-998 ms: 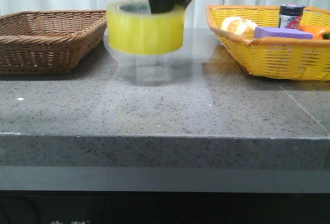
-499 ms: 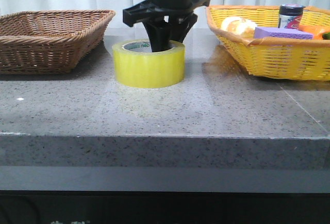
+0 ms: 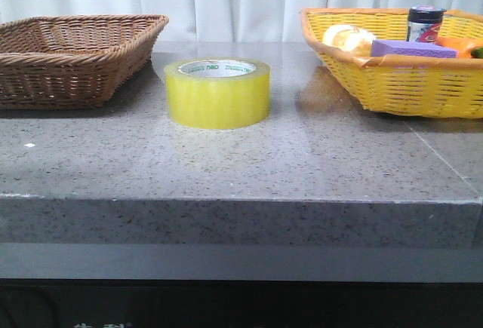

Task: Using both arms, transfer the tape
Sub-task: 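Withdraw the right gripper and move the left gripper above the tape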

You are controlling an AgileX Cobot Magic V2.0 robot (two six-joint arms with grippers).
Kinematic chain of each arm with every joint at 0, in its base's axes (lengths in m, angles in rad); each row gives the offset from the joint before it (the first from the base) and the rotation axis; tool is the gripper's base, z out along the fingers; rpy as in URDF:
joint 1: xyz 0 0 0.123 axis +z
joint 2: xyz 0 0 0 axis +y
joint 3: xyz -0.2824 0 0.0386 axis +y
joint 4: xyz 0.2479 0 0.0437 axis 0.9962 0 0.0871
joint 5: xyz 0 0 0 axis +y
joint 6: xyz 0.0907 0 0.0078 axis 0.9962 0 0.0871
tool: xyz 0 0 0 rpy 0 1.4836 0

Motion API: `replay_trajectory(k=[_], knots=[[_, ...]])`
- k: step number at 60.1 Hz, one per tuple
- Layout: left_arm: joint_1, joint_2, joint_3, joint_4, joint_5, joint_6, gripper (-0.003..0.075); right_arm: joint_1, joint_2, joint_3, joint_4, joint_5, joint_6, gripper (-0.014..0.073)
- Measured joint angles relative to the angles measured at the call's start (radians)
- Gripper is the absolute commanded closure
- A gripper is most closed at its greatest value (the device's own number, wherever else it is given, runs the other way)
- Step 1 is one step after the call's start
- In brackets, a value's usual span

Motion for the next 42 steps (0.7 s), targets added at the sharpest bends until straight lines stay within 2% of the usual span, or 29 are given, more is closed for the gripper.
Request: replay_trajectory(k=[14, 27, 42], knots=[[0.0, 0.0, 0.0, 0.002, -0.002, 0.0, 0.0175, -0.007, -0.277, 0.398, 0.043, -0.213, 0.0, 0.0118], [0.0, 0.0, 0.0, 0.002, -0.002, 0.0, 0.0175, -0.007, -0.598, 0.787, 0.072, -0.468, 0.0, 0.0118], [0.0, 0.0, 0.0, 0.002, -0.008, 0.0, 0.0176, -0.007, -0.882, 1.076, 0.078, -0.621, 0.0, 0.0118]])
